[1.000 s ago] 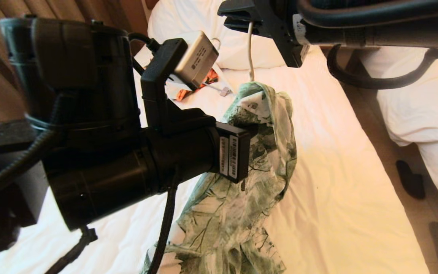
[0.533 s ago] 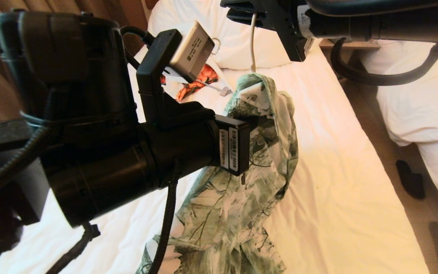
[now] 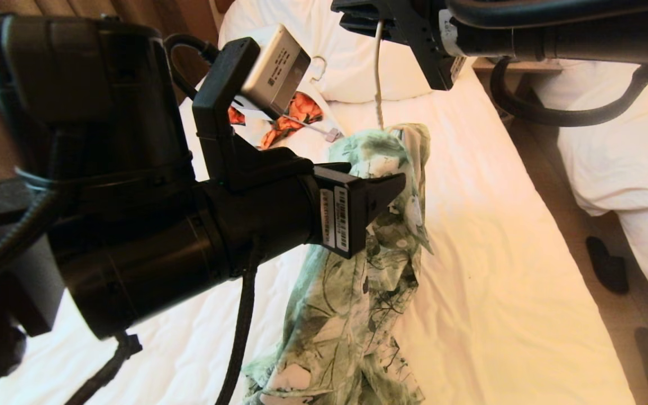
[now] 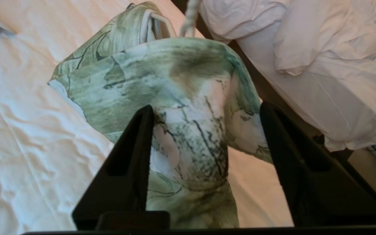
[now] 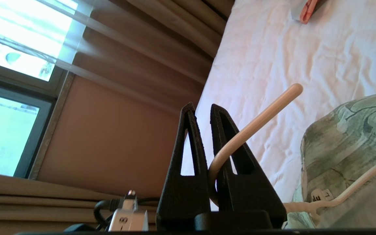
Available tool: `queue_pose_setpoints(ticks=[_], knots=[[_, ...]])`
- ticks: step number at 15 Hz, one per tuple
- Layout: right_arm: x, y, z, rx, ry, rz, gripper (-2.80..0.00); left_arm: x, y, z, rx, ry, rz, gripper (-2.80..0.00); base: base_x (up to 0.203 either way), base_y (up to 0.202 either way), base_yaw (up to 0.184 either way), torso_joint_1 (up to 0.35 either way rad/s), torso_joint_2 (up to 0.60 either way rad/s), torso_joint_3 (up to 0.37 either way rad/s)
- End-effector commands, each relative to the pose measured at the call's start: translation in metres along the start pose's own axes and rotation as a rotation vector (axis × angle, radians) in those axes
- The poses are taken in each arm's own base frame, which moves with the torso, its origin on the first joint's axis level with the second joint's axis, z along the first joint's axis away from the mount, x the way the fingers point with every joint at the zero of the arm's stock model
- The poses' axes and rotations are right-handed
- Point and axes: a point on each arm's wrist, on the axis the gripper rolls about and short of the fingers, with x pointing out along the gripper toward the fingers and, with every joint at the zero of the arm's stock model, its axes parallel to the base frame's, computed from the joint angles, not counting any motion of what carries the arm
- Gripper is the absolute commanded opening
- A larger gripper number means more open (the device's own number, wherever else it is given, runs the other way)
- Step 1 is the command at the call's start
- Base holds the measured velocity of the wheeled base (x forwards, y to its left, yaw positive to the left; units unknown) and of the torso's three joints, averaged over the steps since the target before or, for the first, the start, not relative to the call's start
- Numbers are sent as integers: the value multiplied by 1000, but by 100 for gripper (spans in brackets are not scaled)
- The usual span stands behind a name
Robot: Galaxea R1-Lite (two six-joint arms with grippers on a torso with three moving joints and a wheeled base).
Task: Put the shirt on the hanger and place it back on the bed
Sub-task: Take the clothes hanger out of the clothes
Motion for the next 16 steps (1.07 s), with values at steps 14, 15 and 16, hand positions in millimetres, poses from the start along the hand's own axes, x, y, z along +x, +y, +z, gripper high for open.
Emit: queue_pose_setpoints(ticks=[14, 15, 16], knots=[[-43, 6, 42, -13, -180, -43, -280, -70, 34, 27, 59, -98, 97, 0, 0, 0, 0, 0, 0, 0], [-44, 7, 43, -16, -184, -40, -280, -75, 38, 23, 62, -78, 111, 0, 0, 0, 0, 0, 0, 0], [-46, 8, 44, -38, -187, -40, -280, -80, 41, 17, 63, -64, 125, 0, 0, 0, 0, 0, 0, 0]])
